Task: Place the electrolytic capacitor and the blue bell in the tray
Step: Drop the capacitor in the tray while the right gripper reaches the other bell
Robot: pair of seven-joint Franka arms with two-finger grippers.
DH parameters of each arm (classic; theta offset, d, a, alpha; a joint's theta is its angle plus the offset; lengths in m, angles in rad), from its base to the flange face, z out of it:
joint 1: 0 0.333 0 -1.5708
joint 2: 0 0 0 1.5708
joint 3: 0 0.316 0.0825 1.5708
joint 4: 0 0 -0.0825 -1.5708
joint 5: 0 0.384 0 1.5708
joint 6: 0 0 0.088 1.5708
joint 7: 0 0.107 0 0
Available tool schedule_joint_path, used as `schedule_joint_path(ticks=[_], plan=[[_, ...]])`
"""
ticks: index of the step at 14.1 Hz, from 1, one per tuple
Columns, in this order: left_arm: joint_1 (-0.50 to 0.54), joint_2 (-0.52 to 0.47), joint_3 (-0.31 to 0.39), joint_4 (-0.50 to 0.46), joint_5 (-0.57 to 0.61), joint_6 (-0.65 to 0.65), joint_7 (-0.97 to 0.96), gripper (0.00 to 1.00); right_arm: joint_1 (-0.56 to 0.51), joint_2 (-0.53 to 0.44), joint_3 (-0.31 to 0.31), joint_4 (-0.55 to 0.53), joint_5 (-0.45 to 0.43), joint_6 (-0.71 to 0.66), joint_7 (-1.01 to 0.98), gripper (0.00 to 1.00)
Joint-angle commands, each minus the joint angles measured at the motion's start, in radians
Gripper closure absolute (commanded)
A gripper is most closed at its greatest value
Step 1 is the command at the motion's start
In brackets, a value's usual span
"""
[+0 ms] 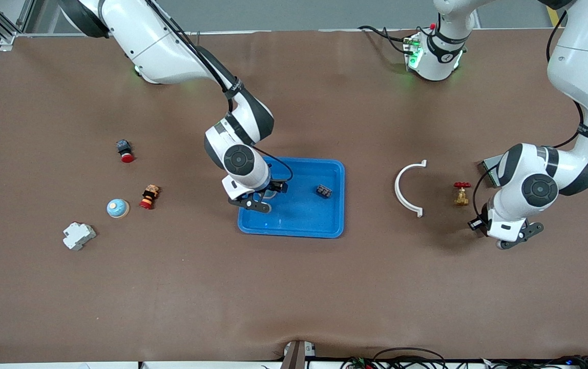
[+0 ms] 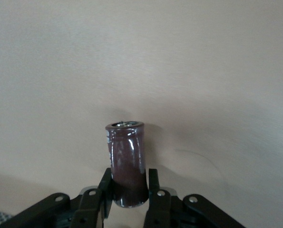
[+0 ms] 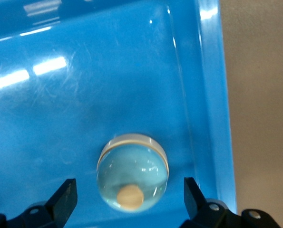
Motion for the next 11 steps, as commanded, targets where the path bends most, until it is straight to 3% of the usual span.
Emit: schedule_joint_path(ticks=[1, 3, 6, 11], plan=[[-0.003, -0.034, -0.050, 0.041, -0.037, -0.099, -0.022, 1.00, -0.001, -0.120, -0.001, 0.007, 0.001, -0.161, 0.022, 0.00], [-0.006, -0.033, -0.101, 0.075, -0.074, -0.153, -0.092, 1.00, -0.030, -0.219, -0.001, 0.004, 0.002, -0.305, -0.009, 0.00], [-0.032, -0.024, -0.197, 0.113, -0.090, -0.186, -0.275, 1.00, -0.059, -0.367, -0.008, -0.042, -0.005, -0.399, -0.099, 0.00], [-0.208, 0.033, -0.202, 0.211, -0.094, -0.186, -0.548, 1.00, -0.198, -0.585, -0.008, -0.210, -0.009, -0.391, -0.444, 0.00]])
